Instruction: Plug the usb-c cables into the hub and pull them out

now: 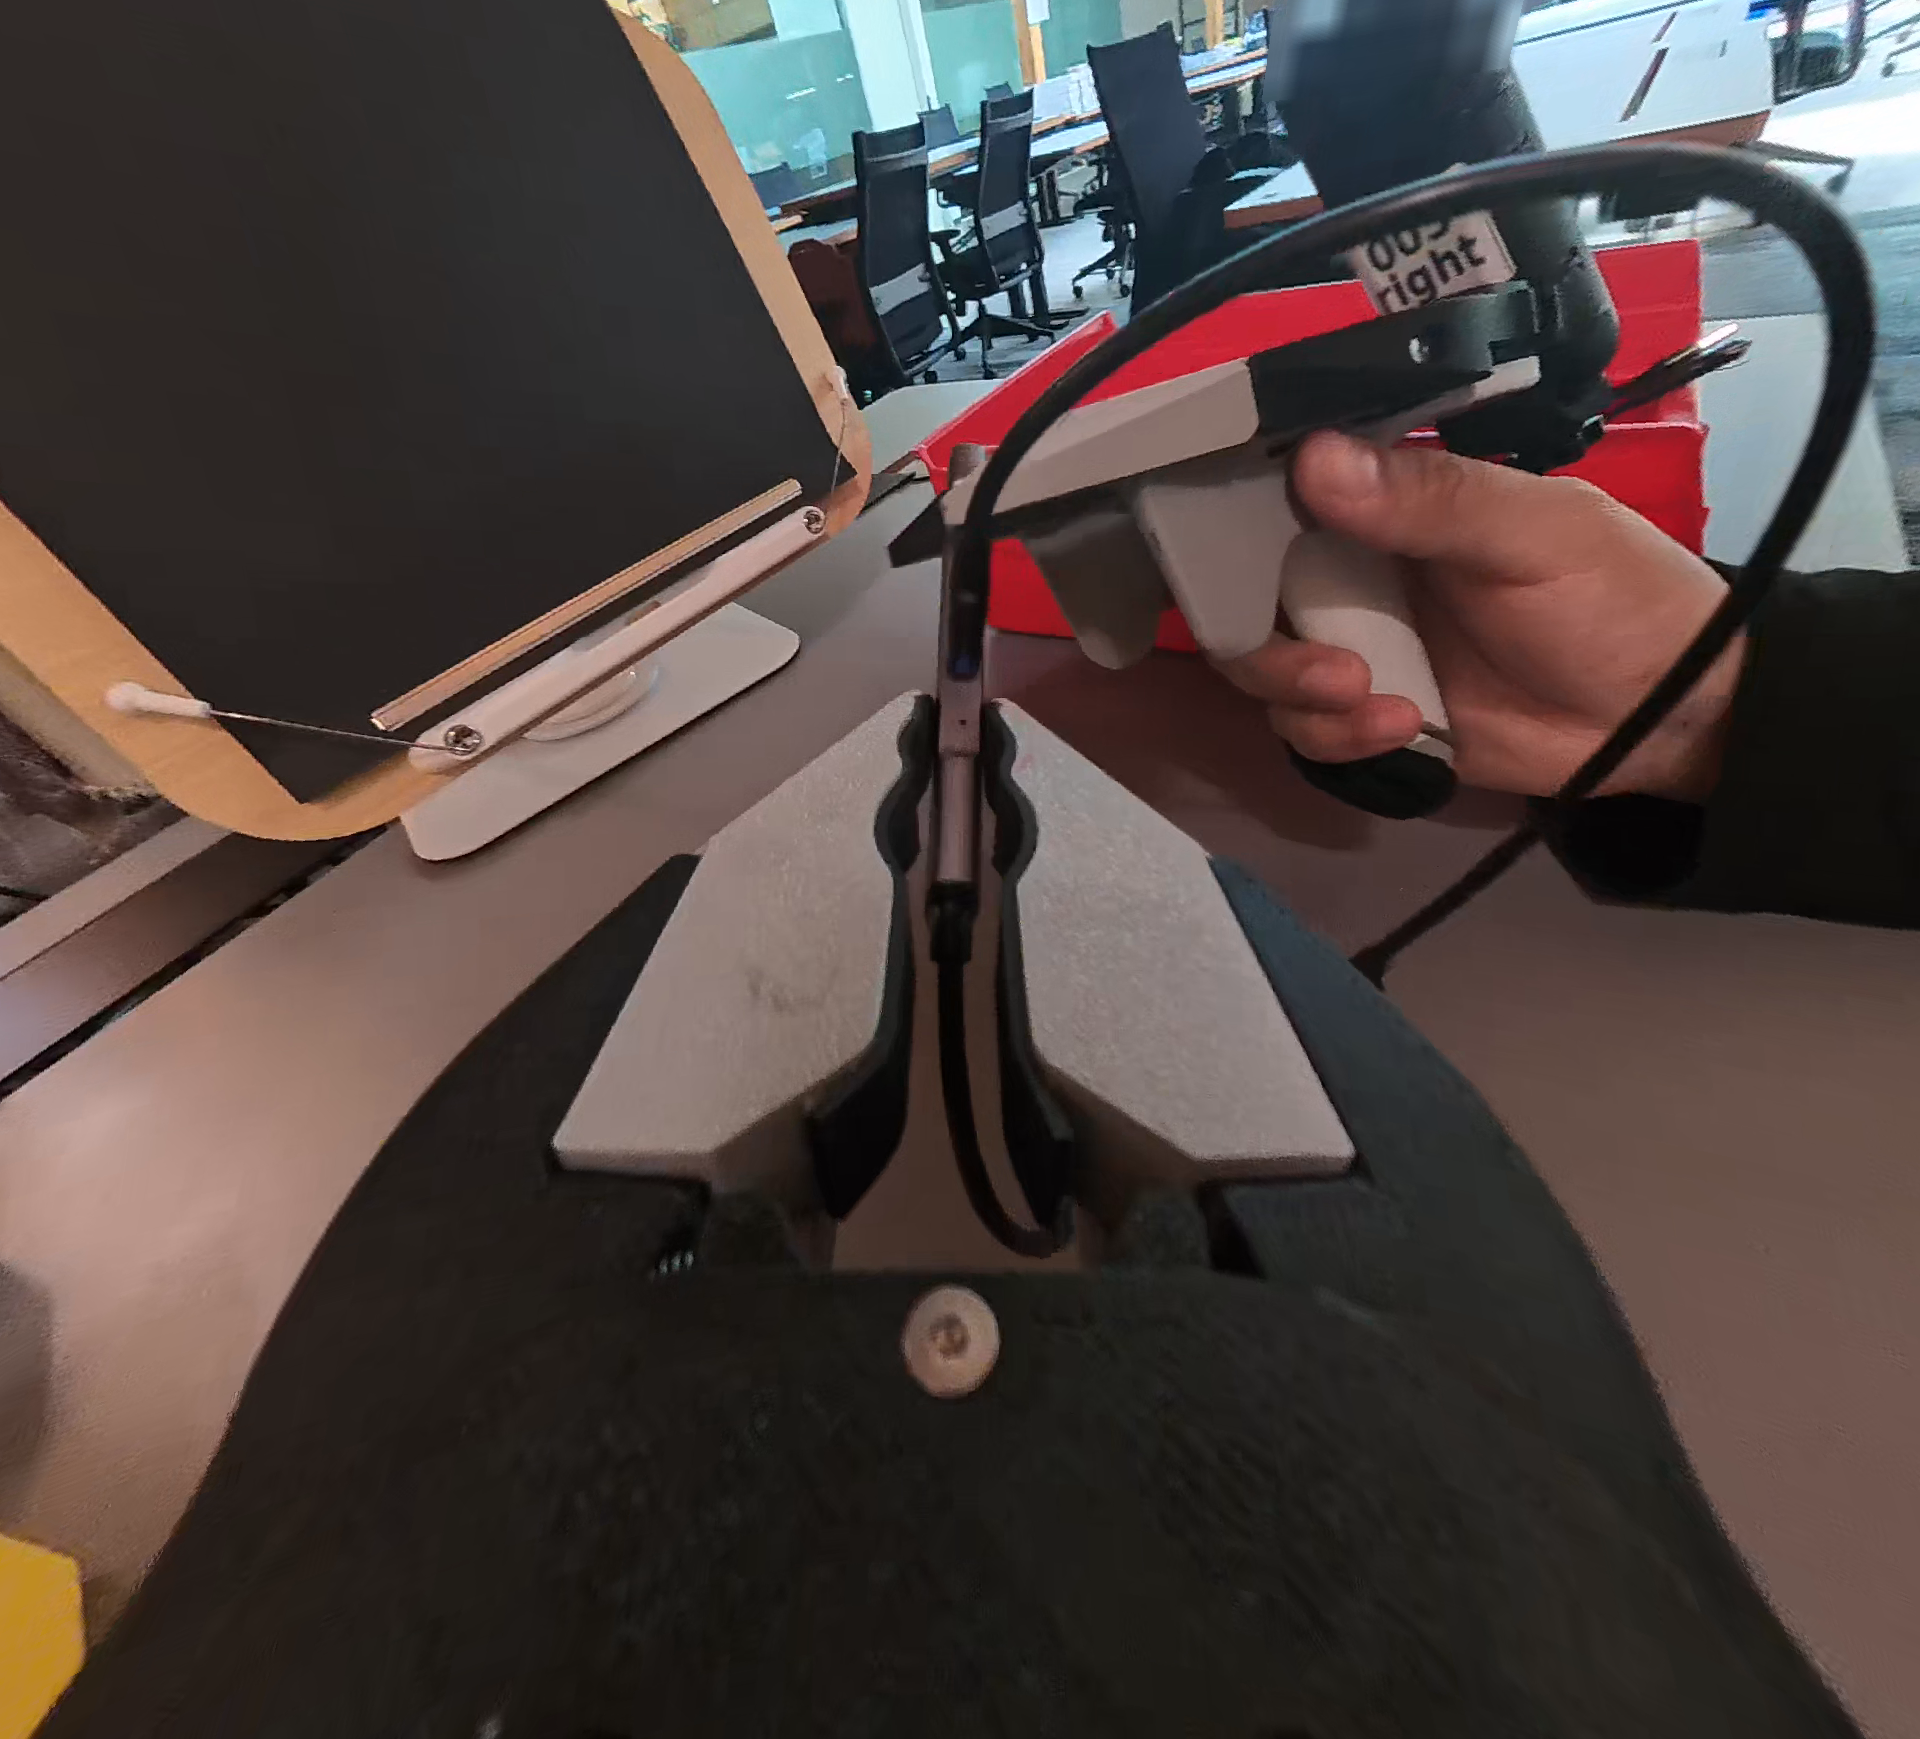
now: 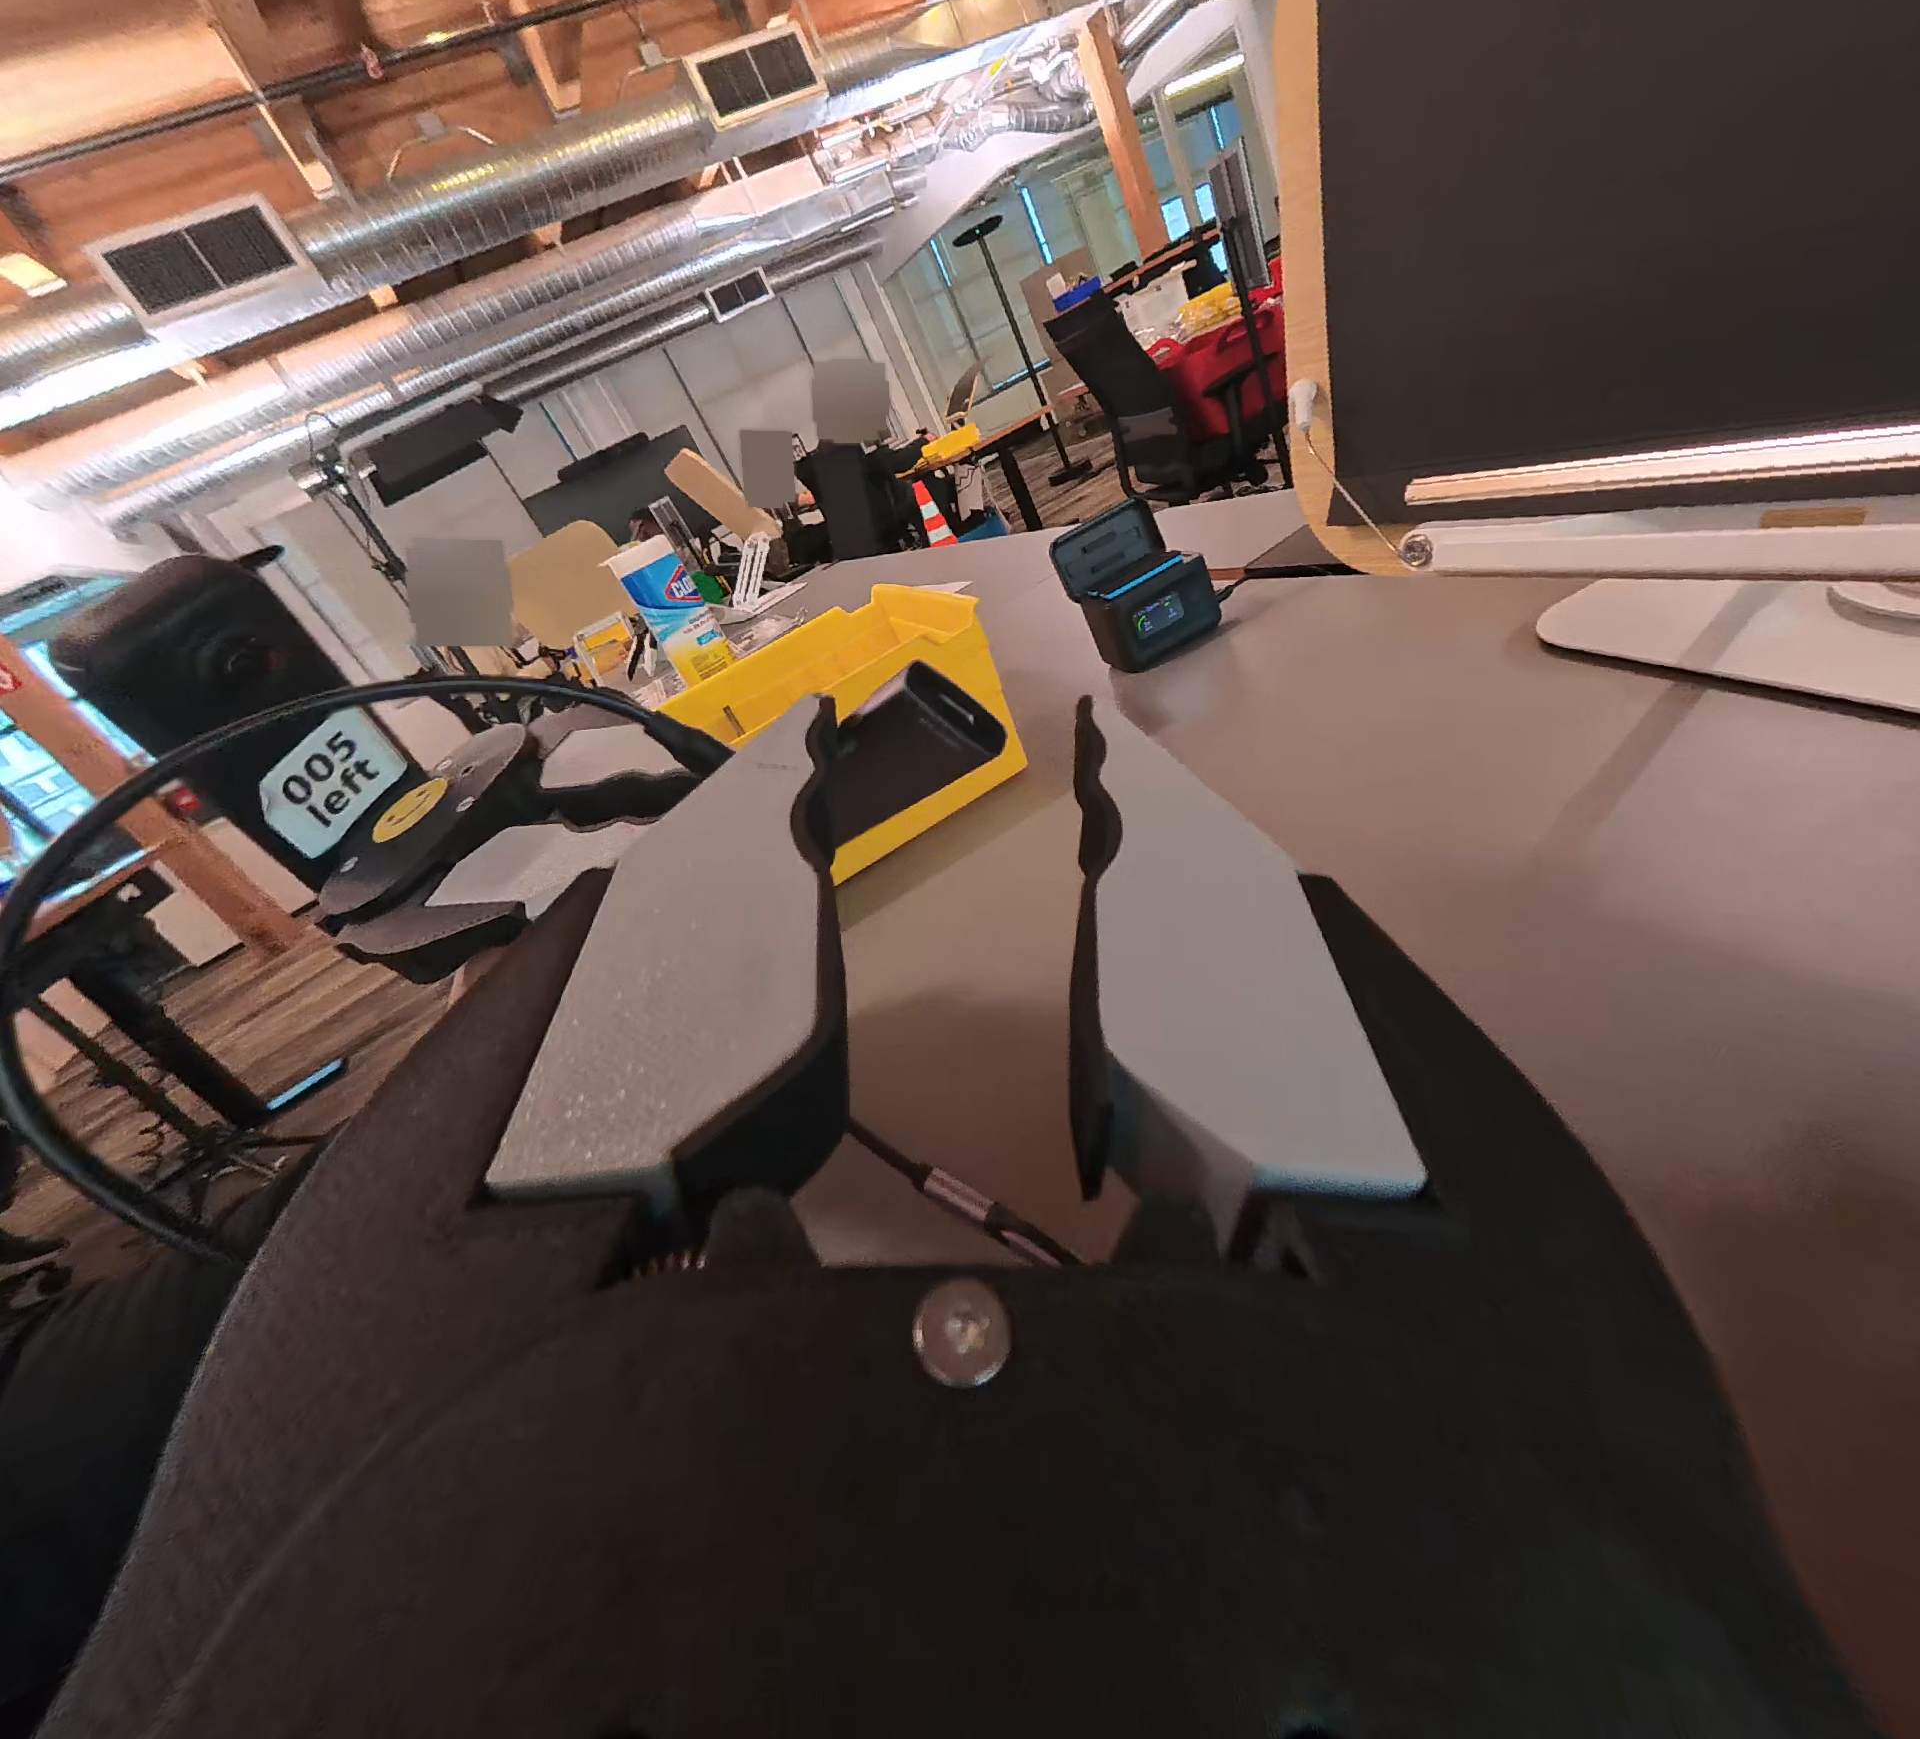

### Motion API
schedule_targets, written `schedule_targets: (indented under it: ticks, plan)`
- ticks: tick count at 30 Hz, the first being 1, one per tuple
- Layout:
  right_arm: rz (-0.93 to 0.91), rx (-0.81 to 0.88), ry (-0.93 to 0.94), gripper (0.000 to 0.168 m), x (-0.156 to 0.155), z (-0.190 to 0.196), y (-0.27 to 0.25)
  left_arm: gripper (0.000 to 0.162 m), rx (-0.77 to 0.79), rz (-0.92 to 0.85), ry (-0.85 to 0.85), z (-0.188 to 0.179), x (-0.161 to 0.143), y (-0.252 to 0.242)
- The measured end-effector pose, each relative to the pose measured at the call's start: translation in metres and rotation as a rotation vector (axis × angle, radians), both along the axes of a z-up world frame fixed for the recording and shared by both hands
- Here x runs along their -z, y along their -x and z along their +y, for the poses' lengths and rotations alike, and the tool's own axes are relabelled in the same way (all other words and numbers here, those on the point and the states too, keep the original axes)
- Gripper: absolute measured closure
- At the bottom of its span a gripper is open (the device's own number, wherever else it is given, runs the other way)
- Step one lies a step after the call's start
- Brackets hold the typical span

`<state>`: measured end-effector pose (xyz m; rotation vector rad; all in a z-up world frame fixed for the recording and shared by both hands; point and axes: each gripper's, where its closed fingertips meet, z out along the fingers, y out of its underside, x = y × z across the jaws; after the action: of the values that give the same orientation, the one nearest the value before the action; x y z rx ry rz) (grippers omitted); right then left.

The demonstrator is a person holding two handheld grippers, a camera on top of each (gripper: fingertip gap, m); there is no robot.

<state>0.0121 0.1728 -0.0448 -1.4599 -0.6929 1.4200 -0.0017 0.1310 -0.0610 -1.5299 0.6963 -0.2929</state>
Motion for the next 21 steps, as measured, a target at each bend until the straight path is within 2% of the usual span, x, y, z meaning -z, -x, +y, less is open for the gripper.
schedule_targets:
  ticks: [6,8,13,21]
  plan:
    - [0.031,-0.154,0.089,0.124,0.004,-0.016,0.011,0.155,0.021,0.018,-0.03,-0.003,-0.001,-0.007]
    - [0.04,-0.143,0.08,0.137,0.003,-0.015,0.01,0.155,0.02,0.049,-0.019,-0.002,0.005,-0.009]
    - [0.006,-0.124,0.067,0.142,0.006,-0.013,0.009,0.155,-0.025,0.131,-0.019,0.004,0.016,-0.009]
    - [-0.014,-0.128,0.046,0.148,0.007,-0.016,0.011,0.155,-0.026,0.125,0.036,0.008,0.026,-0.01]
